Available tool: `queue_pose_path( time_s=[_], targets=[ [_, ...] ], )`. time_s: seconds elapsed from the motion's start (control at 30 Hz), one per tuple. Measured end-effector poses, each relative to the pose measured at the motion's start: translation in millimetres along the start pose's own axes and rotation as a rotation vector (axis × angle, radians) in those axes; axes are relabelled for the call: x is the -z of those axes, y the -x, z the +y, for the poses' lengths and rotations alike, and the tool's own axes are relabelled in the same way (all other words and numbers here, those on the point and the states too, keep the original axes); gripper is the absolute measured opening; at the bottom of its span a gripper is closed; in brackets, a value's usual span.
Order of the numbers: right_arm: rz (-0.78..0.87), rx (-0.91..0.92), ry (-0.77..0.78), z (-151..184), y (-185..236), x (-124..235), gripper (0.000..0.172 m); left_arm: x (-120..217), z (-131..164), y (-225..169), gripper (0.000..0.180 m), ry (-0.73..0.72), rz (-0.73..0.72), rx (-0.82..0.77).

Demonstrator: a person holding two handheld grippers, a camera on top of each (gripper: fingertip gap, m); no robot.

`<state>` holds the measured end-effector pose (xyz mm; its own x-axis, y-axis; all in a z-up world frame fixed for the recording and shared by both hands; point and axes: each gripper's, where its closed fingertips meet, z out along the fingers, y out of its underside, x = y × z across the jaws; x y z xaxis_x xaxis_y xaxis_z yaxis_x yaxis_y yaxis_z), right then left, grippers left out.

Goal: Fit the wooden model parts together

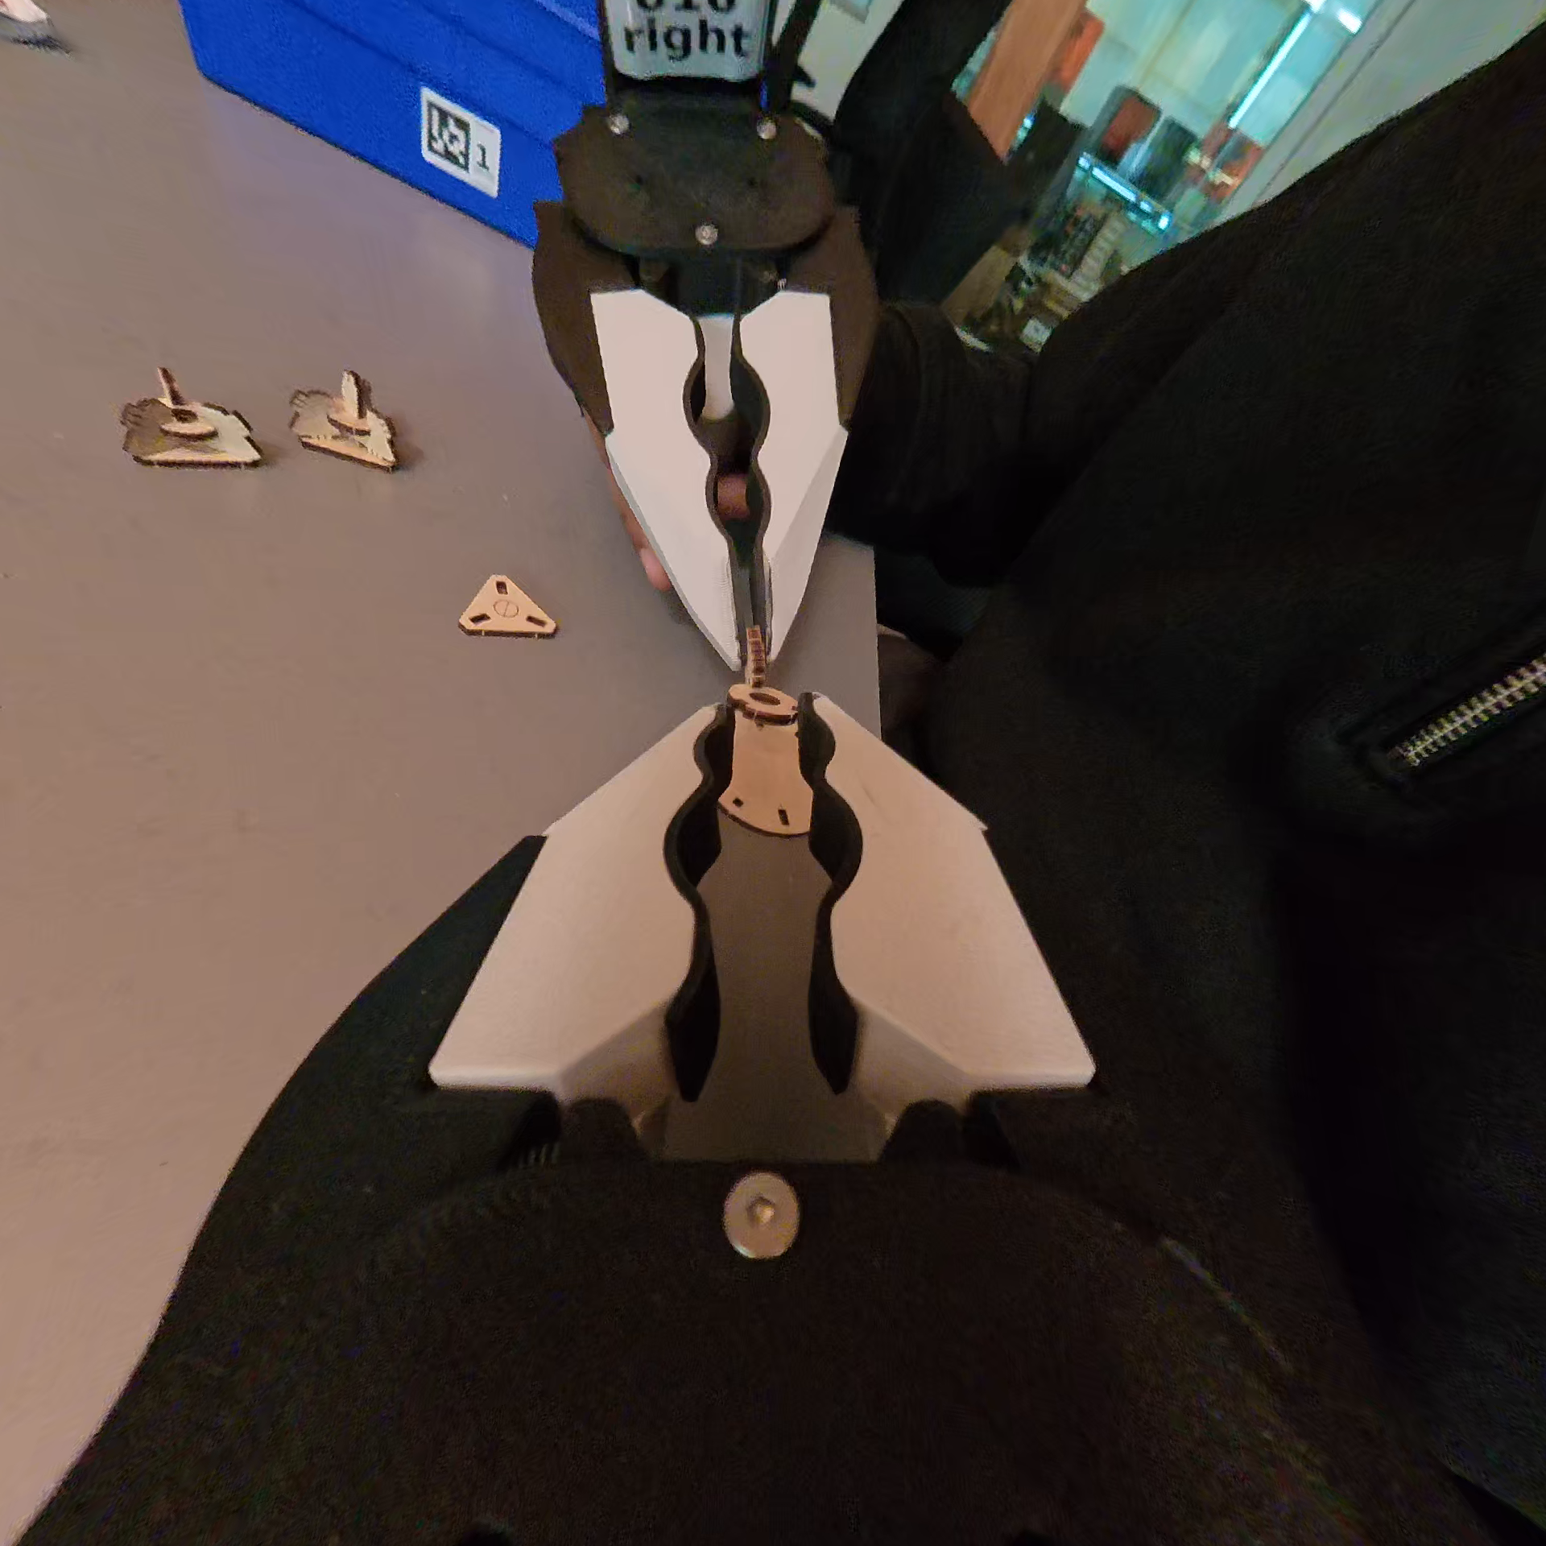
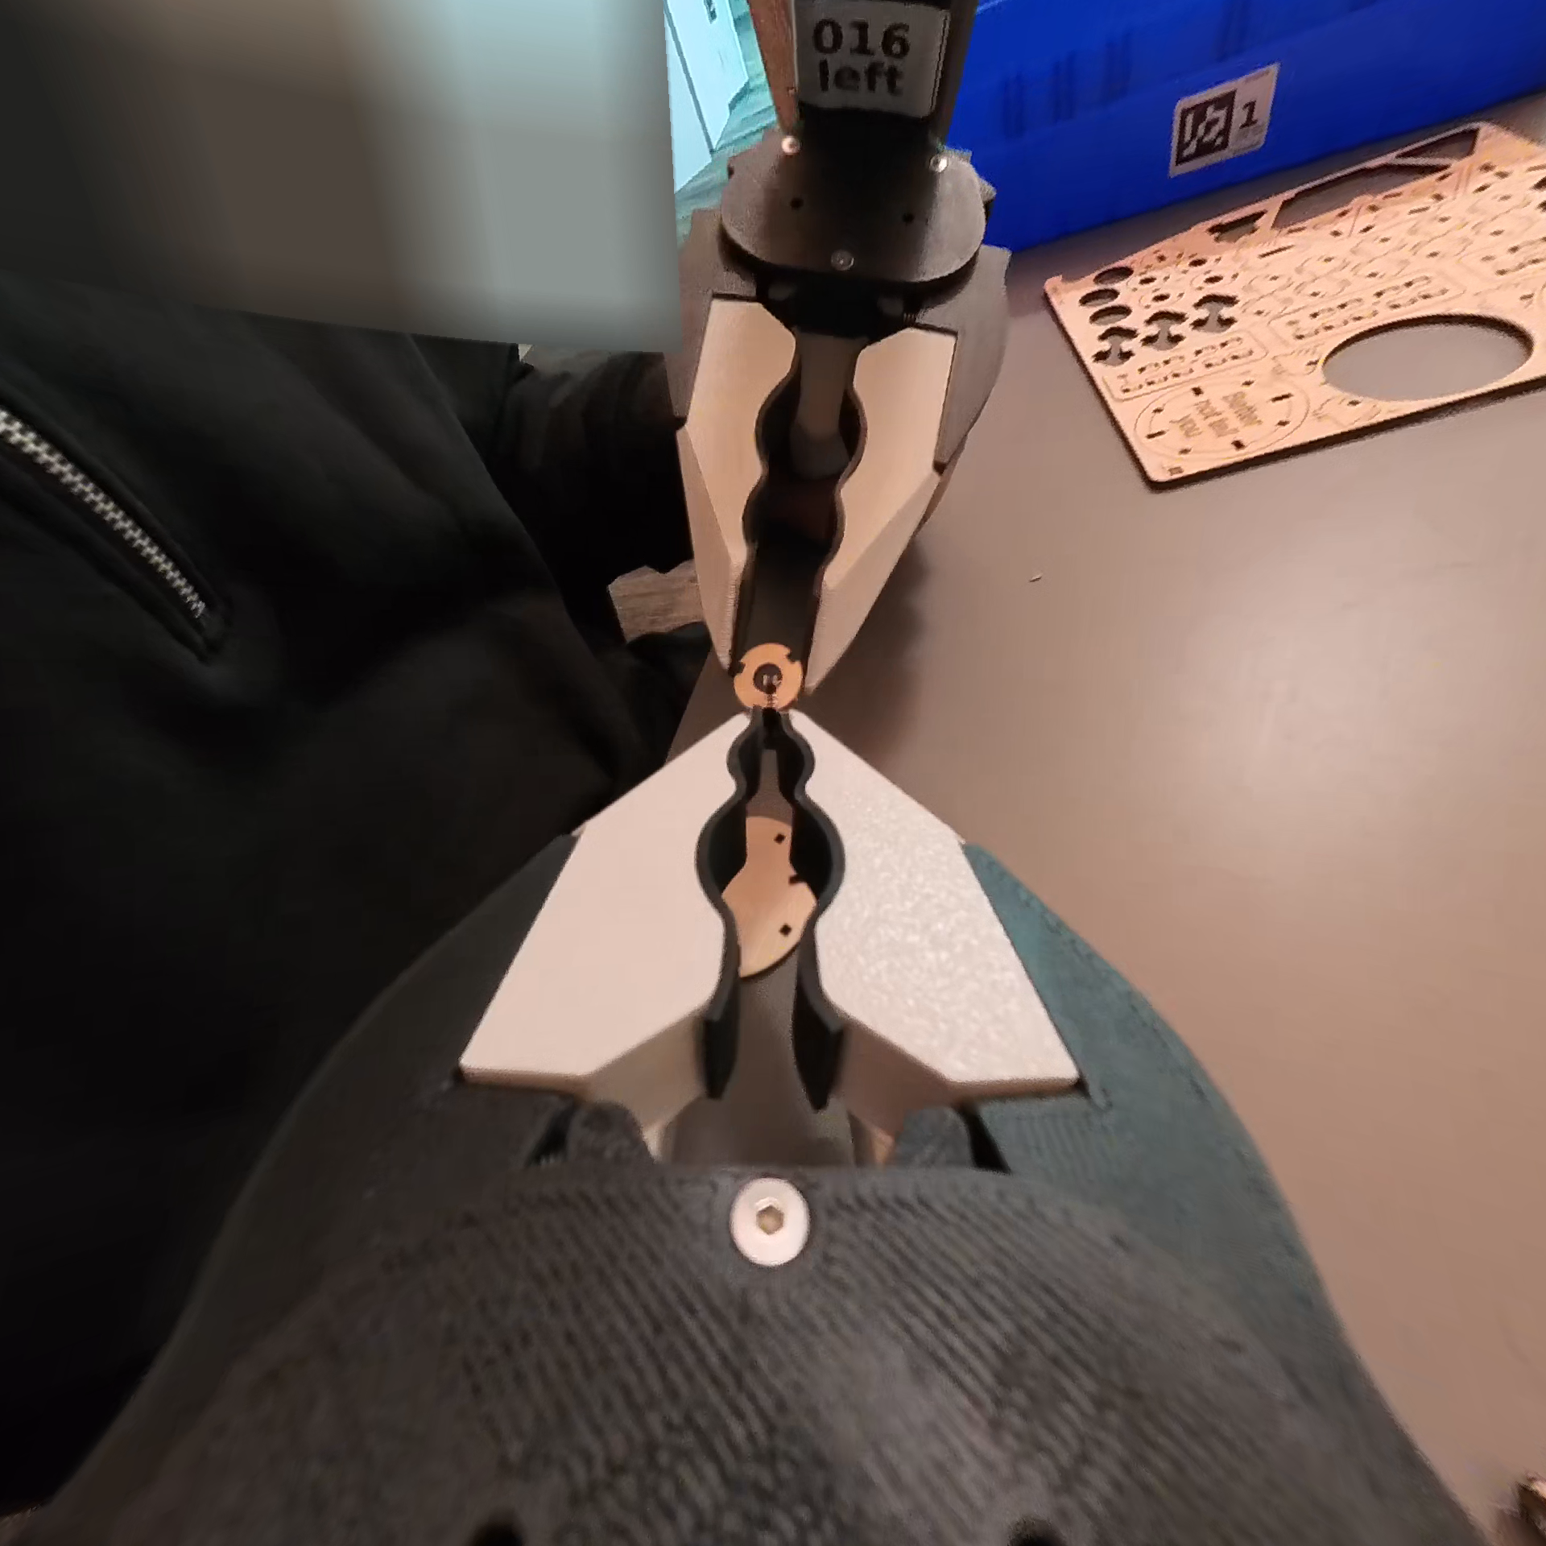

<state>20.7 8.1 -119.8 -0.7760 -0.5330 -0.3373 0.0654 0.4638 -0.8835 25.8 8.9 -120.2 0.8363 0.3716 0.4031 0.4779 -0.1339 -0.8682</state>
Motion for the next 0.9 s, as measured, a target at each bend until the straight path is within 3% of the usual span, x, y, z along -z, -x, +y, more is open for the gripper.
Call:
queue_pose_path(
  time_s=[0.13,0.27,0.5,0.63,0.77,0.83,0.9],
  targets=[
    [0.087,0.018,-0.037,-6,-11,5,0.001,9,-9,5,0.012,-0.078,-0.008,0.033],
    [0.241,0.053,0.037,4,-29,9,0.001,16,-15,10,0.0,-0.145,-0.021,0.066],
    [0.368,0.228,0.149,15,-31,-1,0.001,12,-10,20,0.0,-0.104,-0.088,0.091],
    [0.481,0.527,0.18,11,-34,2,0.001,18,-14,33,0.0,-0.155,-0.124,0.177],
    [0.606,0.937,0.409,30,-44,0,0.0,22,-12,41,0.0,-0.185,-0.1,0.309],
    [0.635,0.981,0.509,43,-53,0,0.001,22,-11,43,0.0,-0.183,-0.107,0.321],
    [0.628,0.942,0.481,43,-52,-2,0.001,20,-9,43,0.0,-0.169,-0.117,0.32]
  ],
)
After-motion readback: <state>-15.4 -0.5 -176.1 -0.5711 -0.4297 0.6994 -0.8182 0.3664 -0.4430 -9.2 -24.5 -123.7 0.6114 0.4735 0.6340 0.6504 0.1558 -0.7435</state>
